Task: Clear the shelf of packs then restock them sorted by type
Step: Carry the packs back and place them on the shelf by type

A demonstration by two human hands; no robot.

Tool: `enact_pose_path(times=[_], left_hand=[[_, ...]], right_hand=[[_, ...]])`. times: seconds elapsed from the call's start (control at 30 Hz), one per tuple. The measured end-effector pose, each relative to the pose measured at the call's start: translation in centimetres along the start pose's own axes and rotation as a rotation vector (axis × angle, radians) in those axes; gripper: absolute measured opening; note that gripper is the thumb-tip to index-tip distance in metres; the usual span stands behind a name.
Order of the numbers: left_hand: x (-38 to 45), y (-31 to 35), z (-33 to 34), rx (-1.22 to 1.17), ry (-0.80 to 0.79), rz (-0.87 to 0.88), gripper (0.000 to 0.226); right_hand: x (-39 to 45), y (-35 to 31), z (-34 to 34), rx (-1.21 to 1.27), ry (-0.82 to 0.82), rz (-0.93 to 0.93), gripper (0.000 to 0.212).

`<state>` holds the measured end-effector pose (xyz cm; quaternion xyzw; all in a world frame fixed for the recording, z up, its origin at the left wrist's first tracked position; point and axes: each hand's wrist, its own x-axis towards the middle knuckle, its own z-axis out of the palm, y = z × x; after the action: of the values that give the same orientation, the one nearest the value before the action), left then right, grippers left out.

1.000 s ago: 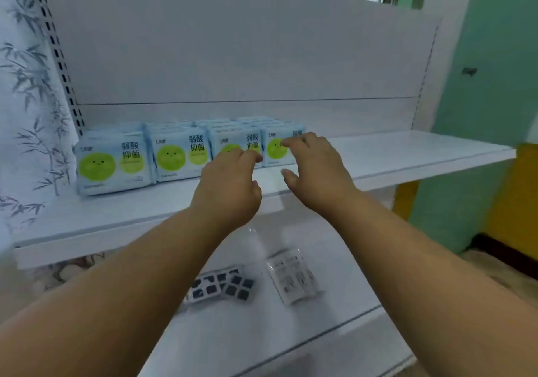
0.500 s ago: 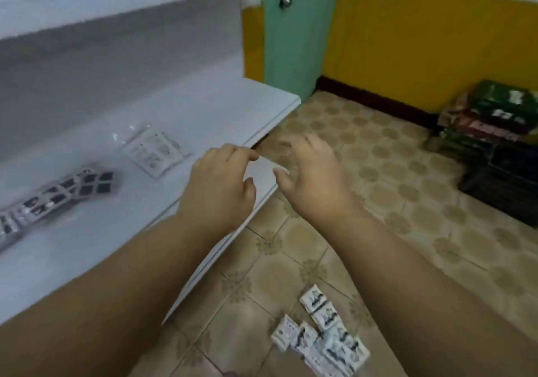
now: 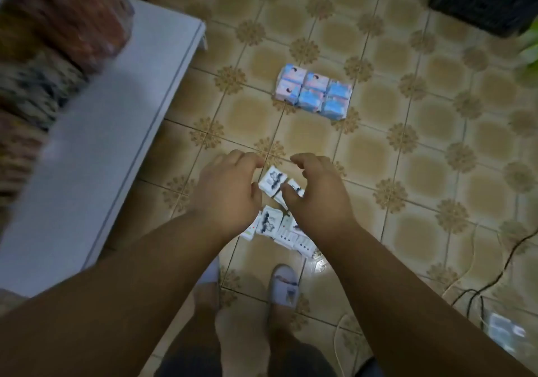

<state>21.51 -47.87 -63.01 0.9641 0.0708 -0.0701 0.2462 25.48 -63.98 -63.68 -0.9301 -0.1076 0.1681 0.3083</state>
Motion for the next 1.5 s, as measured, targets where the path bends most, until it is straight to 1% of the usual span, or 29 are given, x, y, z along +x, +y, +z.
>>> enact_pose_path(times=[0.07, 0.2, 0.27, 0.37, 0.5, 0.53, 0.6, 0.7, 0.77, 0.8, 0.87, 0.9, 0.97, 1.0, 1.07, 1.13, 1.2, 1.27, 1.3, 1.4, 1.5], left_hand=[[1.3, -2.7, 5.7, 0.000, -0.062, -0.015, 0.038], [2.6, -8.3, 16.3, 0.010, -0.160, -0.039, 0.038], [2.9, -11.5, 21.3, 0.001, -0.202, -0.066, 0.039], [3.2, -15.9, 28.3, 0.002, -0.256, -0.135, 0.039], [3.0, -20.4, 36.2, -0.041, -0.285, -0.260, 0.042], [2.9, -21.3, 38.1, -0.061, -0.291, -0.294, 0.045], [2.9, -22.8, 41.7, -0.095, -0.315, -0.359, 0.059], [3.0, -24.7, 46.3, -0.129, -0.424, -0.429, 0.081], [3.1, -25.8, 48.4, -0.061, -0.467, -0.421, 0.089], [3.2, -26.0, 48.9, -0.030, -0.457, -0.410, 0.091], [3.5, -27.0, 49.8, -0.064, -0.414, -0.412, 0.093], [3.7, -27.3, 49.8, -0.132, -0.397, -0.421, 0.093], [3.8, -27.8, 49.1, -0.338, -0.352, -0.469, 0.093], [3.8, -27.7, 48.1, -0.431, -0.330, -0.504, 0.091], [3.6, -27.1, 45.1, -0.558, -0.294, -0.561, 0.086], [3.2, -25.7, 40.7, -0.681, -0.266, -0.604, 0.081], [2.8, -23.6, 35.1, -0.857, -0.250, -0.677, 0.077], [2.4, -20.8, 28.5, -1.073, -0.289, -0.754, 0.072], [2.1, -19.2, 25.2, -1.190, -0.320, -0.763, 0.069], [1.3, -13.5, 14.7, -1.467, -0.382, -0.679, 0.067], [0.3, -7.2, 3.8, -1.572, -0.361, -0.592, 0.063]], right_hand=[[0.7, 4.0, 4.4, 0.022, -0.013, 0.088, 0.045], [1.7, 11.0, 14.0, 0.068, -0.025, 0.203, 0.045], [2.4, 14.2, 19.0, 0.073, -0.071, 0.259, 0.045], [3.6, 18.6, 25.7, 0.069, -0.133, 0.318, 0.045], [5.4, 23.5, 33.5, 0.072, -0.191, 0.393, 0.049], [5.9, 24.7, 35.2, 0.071, -0.208, 0.432, 0.051], [6.8, 27.0, 38.2, 0.040, -0.240, 0.502, 0.055], [8.2, 29.2, 41.7, -0.091, -0.291, 0.565, 0.052], [9.1, 29.5, 43.4, -0.133, -0.242, 0.592, 0.046], [9.4, 29.4, 44.2, -0.156, -0.200, 0.610, 0.047], [10.1, 29.1, 45.5, -0.197, -0.141, 0.653, 0.059], [10.3, 29.0, 45.8, -0.203, -0.109, 0.673, 0.064], [10.3, 29.0, 45.4, -0.146, -0.047, 0.698, 0.065], [10.1, 29.1, 44.9, -0.086, -0.028, 0.694, 0.064], [9.3, 28.4, 42.8, 0.049, -0.002, 0.629, 0.061], [7.9, 26.2, 39.0, 0.224, 0.030, 0.582, 0.061], [6.4, 23.0, 33.9, 0.405, 0.075, 0.614, 0.056], [5.1, 19.4, 28.0, 0.579, 0.093, 0.648, 0.045], [4.6, 17.2, 24.9, 0.669, 0.087, 0.650, 0.037], [3.4, 10.2, 15.2, 0.901, 0.039, 0.617, 0.017], [2.2, 2.4, 4.6, 0.997, 0.014, 0.517, 0.017]])
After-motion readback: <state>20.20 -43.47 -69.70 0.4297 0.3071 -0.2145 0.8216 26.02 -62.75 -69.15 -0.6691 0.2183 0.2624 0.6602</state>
